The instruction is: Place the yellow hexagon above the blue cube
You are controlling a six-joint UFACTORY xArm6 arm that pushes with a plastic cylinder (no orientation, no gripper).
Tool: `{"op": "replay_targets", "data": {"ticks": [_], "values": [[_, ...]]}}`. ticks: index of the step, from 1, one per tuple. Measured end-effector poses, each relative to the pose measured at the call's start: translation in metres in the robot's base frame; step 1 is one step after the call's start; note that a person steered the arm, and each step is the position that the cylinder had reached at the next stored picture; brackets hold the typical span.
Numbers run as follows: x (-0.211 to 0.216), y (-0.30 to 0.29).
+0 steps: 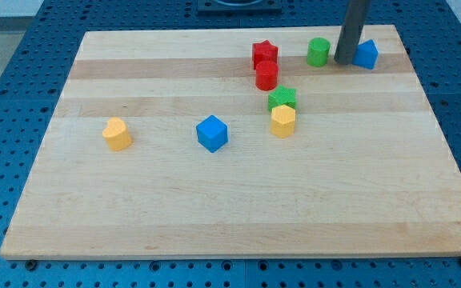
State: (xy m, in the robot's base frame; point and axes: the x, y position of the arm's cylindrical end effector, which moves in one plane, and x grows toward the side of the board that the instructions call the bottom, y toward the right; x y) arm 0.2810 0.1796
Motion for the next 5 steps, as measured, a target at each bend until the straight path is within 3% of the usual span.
{"op": "replay_targets", "data": {"ticks": [2, 3, 4, 5], "values": [[0.000, 0.000], [0.026, -0.019], [0.088, 0.026], [0.160, -0.008]]}}
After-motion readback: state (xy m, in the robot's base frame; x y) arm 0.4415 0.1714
